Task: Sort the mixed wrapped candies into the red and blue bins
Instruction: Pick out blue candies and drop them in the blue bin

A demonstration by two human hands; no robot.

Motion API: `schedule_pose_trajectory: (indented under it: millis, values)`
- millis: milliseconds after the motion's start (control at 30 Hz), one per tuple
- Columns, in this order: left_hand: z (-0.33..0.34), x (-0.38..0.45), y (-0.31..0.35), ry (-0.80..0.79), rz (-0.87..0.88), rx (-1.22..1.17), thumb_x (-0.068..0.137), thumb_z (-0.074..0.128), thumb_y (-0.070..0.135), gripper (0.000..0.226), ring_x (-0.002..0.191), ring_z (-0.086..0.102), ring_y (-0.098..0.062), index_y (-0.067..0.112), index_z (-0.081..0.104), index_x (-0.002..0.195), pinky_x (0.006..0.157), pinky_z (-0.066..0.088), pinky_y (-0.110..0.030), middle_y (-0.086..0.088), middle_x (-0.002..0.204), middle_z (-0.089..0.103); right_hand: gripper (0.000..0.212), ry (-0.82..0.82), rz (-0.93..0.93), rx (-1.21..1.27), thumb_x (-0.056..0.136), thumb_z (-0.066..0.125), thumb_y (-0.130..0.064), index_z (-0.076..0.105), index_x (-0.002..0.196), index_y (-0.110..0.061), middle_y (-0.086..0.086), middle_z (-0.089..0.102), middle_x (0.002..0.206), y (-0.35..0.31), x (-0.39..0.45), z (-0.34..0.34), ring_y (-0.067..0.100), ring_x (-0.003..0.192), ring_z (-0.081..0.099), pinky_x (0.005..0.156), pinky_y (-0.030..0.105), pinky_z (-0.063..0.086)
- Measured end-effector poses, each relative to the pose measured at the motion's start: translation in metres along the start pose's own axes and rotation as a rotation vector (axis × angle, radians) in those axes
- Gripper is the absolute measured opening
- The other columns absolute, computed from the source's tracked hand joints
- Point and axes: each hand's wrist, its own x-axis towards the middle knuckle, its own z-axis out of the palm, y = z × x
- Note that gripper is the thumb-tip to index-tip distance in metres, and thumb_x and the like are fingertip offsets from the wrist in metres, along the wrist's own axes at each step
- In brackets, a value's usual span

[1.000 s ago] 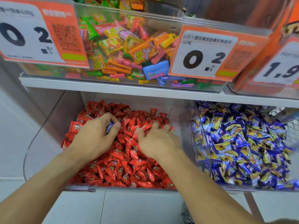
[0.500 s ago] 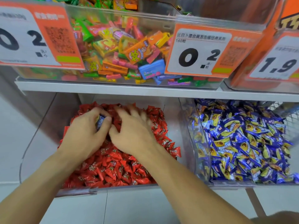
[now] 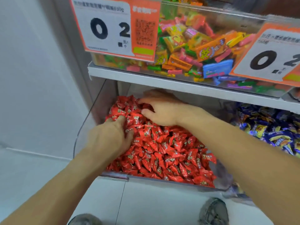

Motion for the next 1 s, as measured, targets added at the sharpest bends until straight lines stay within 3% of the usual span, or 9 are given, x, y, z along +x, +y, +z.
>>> schedule_pose_trajectory:
  millis: [133,300,467,633,733,800,867,933,1000]
  values:
    - [0.0,0.0,-0.009,-0.033,-0.021,-0.049,0.089,0.048,0.06,0.044,0.097,0.063,-0.032,0.025,0.052,0.115,0.076,0.05,-0.038,-0.007,0.103,0.062,0.051,-0.151,-0.11,0.031,0.102,0.038,-0.05,0.039,0.15,-0.035,-0.004,0.025,0.163,-0.019,0.038,0.045,0.025,0.15,0.017,0.122,0.046,0.018]
    - [0.005,-0.002,-0.014,-0.014,0.016,-0.018,0.096,0.035,0.061,0.045,0.096,0.063,-0.033,0.022,0.048,0.113,0.072,0.045,-0.038,-0.008,0.102,0.063,0.043,-0.261,-0.005,-0.123,0.1,0.034,-0.052,0.05,0.133,-0.031,0.002,0.05,0.138,0.022,0.009,0.037,0.03,0.137,0.031,0.111,0.048,0.032]
    - [0.001,-0.001,-0.011,-0.032,0.019,-0.005,0.094,0.034,0.065,0.047,0.097,0.064,-0.029,0.029,0.049,0.122,0.076,0.049,-0.038,-0.004,0.107,0.062,0.037,-0.387,0.042,-0.248,0.099,0.027,-0.056,0.054,0.103,-0.031,-0.001,0.055,0.117,0.042,-0.039,0.024,0.031,0.124,0.042,0.106,0.045,0.038]
    - [0.001,-0.002,-0.01,-0.035,0.015,-0.006,0.096,0.027,0.064,0.045,0.097,0.064,-0.028,0.031,0.049,0.117,0.075,0.049,-0.037,-0.001,0.104,0.061,0.053,-0.375,0.012,-0.201,0.099,0.023,-0.052,0.066,0.114,-0.024,-0.005,0.06,0.127,0.039,-0.061,0.008,0.017,0.124,0.049,0.116,0.035,0.029]
    - [0.002,-0.002,-0.012,-0.03,0.029,-0.007,0.097,0.026,0.059,0.04,0.095,0.064,-0.028,0.03,0.048,0.114,0.076,0.05,-0.038,0.0,0.101,0.061,0.057,-0.132,-0.019,-0.064,0.09,0.025,-0.054,0.069,0.092,-0.018,0.004,0.068,0.103,0.032,-0.041,0.003,0.021,0.096,0.063,0.094,0.041,0.05]
    - [0.003,-0.001,-0.014,-0.027,0.043,-0.009,0.097,0.03,0.057,0.036,0.094,0.064,-0.027,0.029,0.048,0.111,0.075,0.052,-0.039,0.001,0.099,0.061,0.049,-0.087,-0.046,0.029,0.096,0.033,-0.055,0.064,0.124,-0.028,0.005,0.057,0.137,0.024,-0.019,0.012,0.023,0.127,0.052,0.108,0.042,0.042]
    - [0.003,0.0,-0.015,-0.041,0.048,0.0,0.095,0.034,0.057,0.036,0.095,0.064,-0.026,0.03,0.049,0.112,0.077,0.053,-0.038,0.003,0.1,0.061,0.058,-0.299,-0.029,0.025,0.099,0.034,-0.062,0.031,0.152,-0.04,-0.002,0.023,0.164,0.016,-0.005,0.03,0.022,0.151,0.019,0.121,0.048,0.023]
    - [0.004,0.0,-0.015,-0.046,0.055,0.005,0.094,0.036,0.057,0.037,0.096,0.065,-0.026,0.031,0.05,0.116,0.077,0.053,-0.038,0.003,0.102,0.062,0.06,-0.44,0.019,-0.12,0.099,0.028,-0.064,0.018,0.155,-0.044,-0.006,0.014,0.166,0.014,-0.006,0.043,0.025,0.153,0.009,0.119,0.056,0.019]
    - [0.004,0.001,-0.016,-0.05,0.054,0.007,0.094,0.035,0.057,0.038,0.097,0.065,-0.025,0.032,0.05,0.119,0.077,0.053,-0.037,0.004,0.104,0.062,0.058,-0.438,0.038,-0.149,0.099,0.021,-0.064,0.02,0.154,-0.044,-0.007,0.022,0.163,0.016,-0.02,0.04,0.024,0.149,0.017,0.117,0.056,0.024]
